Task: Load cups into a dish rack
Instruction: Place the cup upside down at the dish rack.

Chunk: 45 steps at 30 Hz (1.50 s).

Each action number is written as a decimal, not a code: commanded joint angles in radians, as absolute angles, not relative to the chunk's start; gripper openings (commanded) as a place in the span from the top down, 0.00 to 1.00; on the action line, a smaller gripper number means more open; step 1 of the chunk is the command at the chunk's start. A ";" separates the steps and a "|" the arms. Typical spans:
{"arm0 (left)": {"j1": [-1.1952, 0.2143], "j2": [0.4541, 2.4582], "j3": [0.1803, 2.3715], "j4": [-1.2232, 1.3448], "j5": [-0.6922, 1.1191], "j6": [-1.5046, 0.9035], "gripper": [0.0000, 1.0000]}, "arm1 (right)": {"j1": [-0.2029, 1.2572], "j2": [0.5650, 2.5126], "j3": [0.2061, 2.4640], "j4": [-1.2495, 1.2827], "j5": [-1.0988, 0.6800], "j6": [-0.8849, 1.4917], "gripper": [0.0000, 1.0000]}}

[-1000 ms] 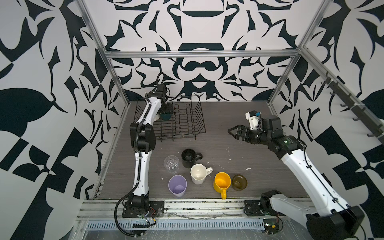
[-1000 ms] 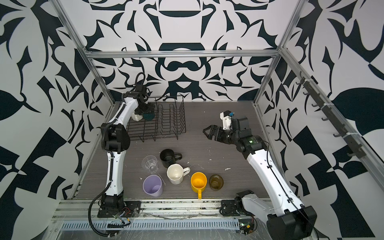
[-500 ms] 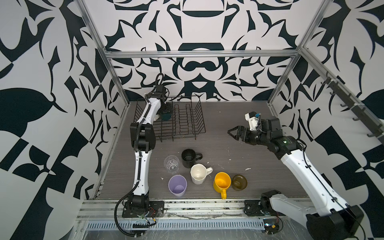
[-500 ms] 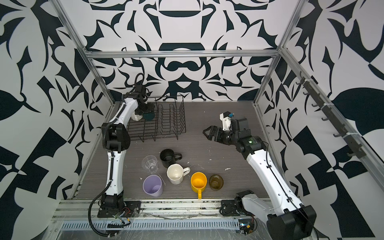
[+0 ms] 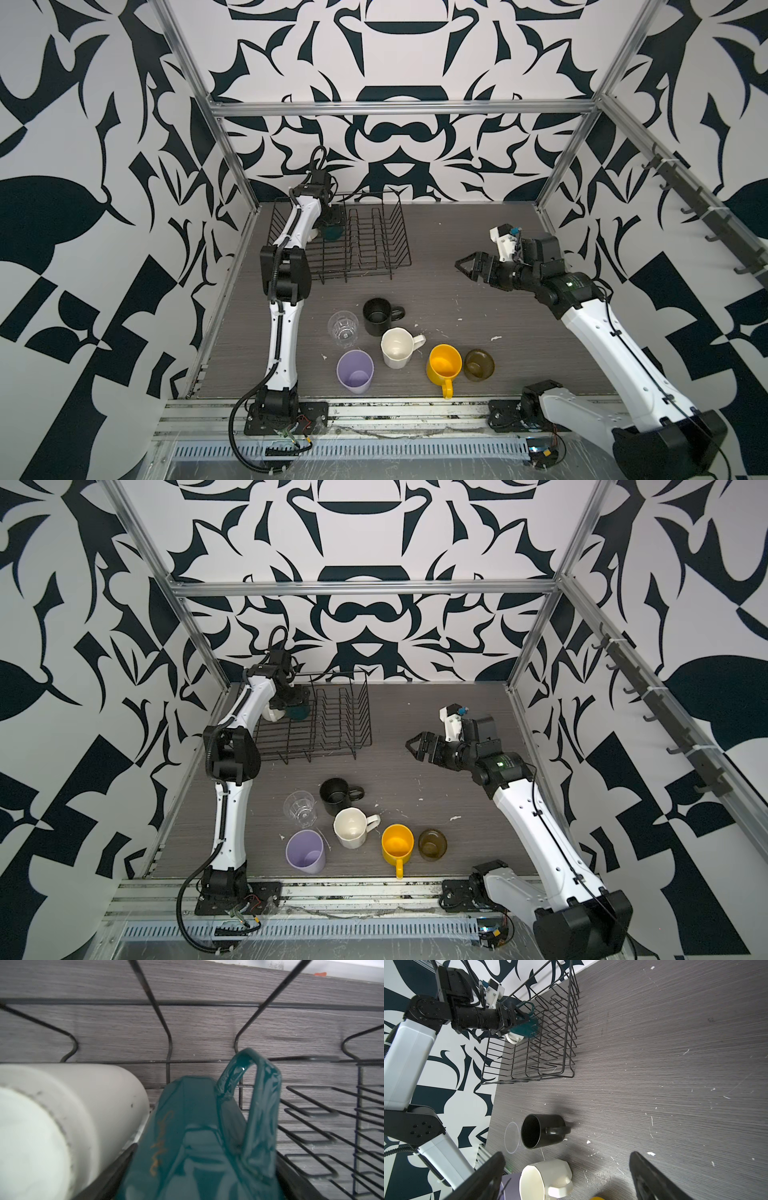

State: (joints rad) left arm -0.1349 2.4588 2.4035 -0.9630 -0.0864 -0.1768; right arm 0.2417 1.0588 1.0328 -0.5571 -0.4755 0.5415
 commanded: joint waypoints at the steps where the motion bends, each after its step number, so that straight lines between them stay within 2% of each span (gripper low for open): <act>1: -0.126 2.432 2.389 -0.939 -0.069 -0.169 0.03 | 0.239 1.035 1.033 -0.525 -0.486 0.541 0.04; 3: -0.126 2.428 2.385 -0.935 -0.063 -0.170 0.00 | 0.239 1.035 1.035 -0.526 -0.486 0.541 0.04; 13: -0.126 2.382 2.366 -0.927 -0.039 -0.180 0.01 | 0.238 1.035 1.041 -0.544 -0.471 0.525 0.05; 31: -0.145 2.071 2.161 -0.840 0.028 -0.231 0.01 | 0.247 1.087 1.098 -0.668 -0.371 0.432 0.12; 37: -0.166 1.916 2.036 -0.730 0.008 -0.212 0.01 | 0.288 1.113 1.115 -0.683 -0.350 0.416 0.15; 45: -0.165 1.642 1.722 -0.425 0.178 -0.174 0.01 | 0.402 1.163 1.159 -0.729 -0.279 0.378 0.18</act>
State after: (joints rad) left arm -0.1650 1.7256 1.7943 -0.5846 0.0944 -0.1944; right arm 0.3717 1.1587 1.1126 -0.7086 -0.3202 0.4103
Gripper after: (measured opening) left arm 0.992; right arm 0.824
